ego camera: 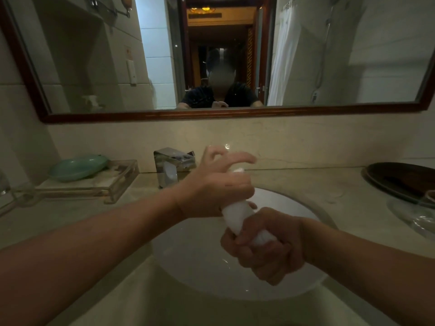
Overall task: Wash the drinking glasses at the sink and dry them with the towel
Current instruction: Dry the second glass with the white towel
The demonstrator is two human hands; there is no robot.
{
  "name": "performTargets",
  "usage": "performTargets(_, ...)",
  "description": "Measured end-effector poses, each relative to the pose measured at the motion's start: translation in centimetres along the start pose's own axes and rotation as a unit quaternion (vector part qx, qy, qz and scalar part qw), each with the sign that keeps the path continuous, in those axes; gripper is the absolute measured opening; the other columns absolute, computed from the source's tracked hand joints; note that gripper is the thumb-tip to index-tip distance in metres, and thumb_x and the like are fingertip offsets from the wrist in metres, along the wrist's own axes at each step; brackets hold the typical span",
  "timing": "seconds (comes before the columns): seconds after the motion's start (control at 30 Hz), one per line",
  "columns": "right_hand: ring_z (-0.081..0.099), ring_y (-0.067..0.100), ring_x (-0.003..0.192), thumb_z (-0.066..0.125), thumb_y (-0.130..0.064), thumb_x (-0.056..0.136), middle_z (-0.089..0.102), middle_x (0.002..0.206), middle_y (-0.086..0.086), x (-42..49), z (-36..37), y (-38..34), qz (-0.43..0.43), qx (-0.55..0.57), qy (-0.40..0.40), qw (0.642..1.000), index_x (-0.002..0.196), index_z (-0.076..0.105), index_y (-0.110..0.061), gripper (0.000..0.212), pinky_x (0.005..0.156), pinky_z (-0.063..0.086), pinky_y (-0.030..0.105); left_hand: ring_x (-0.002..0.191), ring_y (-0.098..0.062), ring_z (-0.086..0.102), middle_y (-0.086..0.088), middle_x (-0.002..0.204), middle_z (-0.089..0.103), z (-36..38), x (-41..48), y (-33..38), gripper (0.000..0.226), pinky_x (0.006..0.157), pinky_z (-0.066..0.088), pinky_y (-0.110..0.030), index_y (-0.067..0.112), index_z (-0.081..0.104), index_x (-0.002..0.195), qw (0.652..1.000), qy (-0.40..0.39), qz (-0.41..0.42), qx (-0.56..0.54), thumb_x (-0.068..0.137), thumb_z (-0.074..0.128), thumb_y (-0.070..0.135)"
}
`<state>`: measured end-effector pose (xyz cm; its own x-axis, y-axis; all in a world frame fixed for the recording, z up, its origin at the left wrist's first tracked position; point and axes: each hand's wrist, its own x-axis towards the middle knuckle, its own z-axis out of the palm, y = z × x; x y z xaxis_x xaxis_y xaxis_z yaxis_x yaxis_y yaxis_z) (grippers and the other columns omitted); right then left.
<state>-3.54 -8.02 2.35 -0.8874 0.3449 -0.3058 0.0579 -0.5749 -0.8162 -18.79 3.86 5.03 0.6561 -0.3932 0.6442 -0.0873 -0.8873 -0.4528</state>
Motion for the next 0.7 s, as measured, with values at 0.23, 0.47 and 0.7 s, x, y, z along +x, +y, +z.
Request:
performTargets(0.23,0.031,0.009,0.044,0.068,-0.014,0.086,0.045,0.063,0.0,0.7,-3.9,-0.2,0.044,-0.144,0.478,0.866,0.098,0.054,-0.01,0.018,0.042,0.025,0.02,0.067,-0.019,0.056,-0.004,0.086,0.061,2.7,-1.4,-2.6,0.028,0.047,0.04,-0.027,0.016,0.061,0.118,0.936,-0.348,-0.038,0.047,0.092,0.068,0.023)
performTargets(0.47,0.062,0.015,0.084,0.083,-0.036,0.077,0.064,0.1,0.0,2.0,-7.6,2.2,0.046,-0.479,0.678,0.555,0.117,0.048,-0.019,0.055,0.071,0.057,0.028,0.073,-0.015,0.054,0.003,0.097,0.073,7.6,-2.9,1.5,0.032,0.067,0.037,-0.029,0.03,0.064,0.121,0.88,-0.385,-0.274,0.049,0.09,0.065,0.039)
performTargets(0.7,0.052,0.023,0.077,0.067,-0.028,0.085,0.064,0.104,0.011,0.9,-7.6,1.4,0.098,-0.631,0.618,0.458,0.121,0.047,-0.014,0.043,0.068,0.046,0.034,0.076,-0.016,0.069,0.004,0.084,0.075,10.4,-4.5,3.0,0.023,0.072,0.062,-0.037,0.025,0.076,0.099,0.806,-0.297,-0.499,-0.116,0.077,0.079,0.031)
